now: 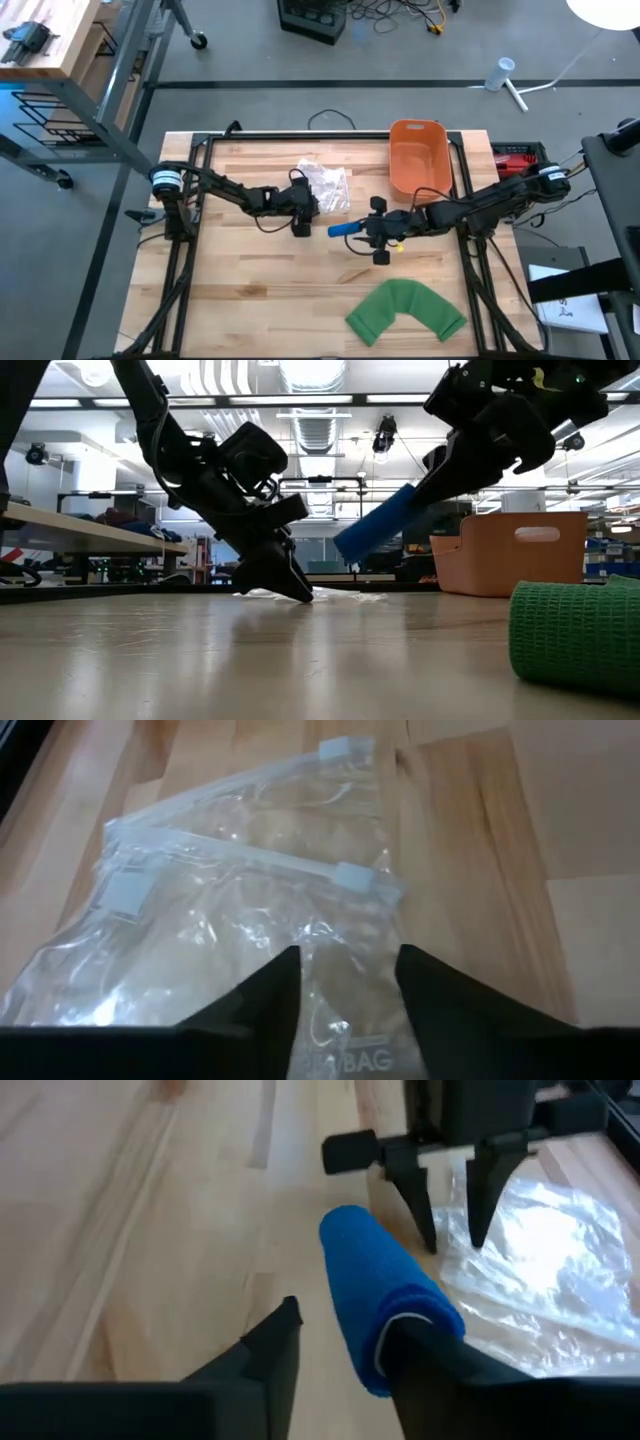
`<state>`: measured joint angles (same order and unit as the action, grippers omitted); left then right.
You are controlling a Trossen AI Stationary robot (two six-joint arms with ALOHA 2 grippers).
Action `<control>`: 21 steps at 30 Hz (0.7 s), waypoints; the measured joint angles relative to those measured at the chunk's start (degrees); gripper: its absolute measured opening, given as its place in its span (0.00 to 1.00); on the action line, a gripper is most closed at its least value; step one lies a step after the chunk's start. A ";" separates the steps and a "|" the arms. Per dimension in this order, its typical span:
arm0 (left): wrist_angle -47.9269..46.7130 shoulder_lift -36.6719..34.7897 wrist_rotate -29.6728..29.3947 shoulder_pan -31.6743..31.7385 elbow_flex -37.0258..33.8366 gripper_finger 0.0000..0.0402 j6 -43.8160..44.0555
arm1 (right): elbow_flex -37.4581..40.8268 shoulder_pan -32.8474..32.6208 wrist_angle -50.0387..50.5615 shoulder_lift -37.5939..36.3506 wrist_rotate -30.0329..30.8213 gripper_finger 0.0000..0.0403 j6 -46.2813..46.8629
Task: Roll bandage
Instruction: Roll the blue bandage
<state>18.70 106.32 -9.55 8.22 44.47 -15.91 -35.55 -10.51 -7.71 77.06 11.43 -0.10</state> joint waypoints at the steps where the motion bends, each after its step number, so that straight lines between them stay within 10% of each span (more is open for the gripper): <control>1: -0.17 0.00 0.03 -0.01 0.07 0.34 0.10 | -0.60 -0.04 0.94 -0.02 -0.56 0.34 -0.73; 9: -0.74 0.00 -0.25 0.10 0.04 0.02 0.32 | -9.38 -0.13 21.72 -0.02 -1.39 0.50 4.43; 21: -11.85 -7.78 -1.90 -0.39 2.72 0.00 1.54 | -11.79 -1.61 17.76 -0.02 -1.56 0.71 6.51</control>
<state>6.85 98.55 -11.45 7.82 47.19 -14.37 -47.34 -12.12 10.05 77.04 9.87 6.42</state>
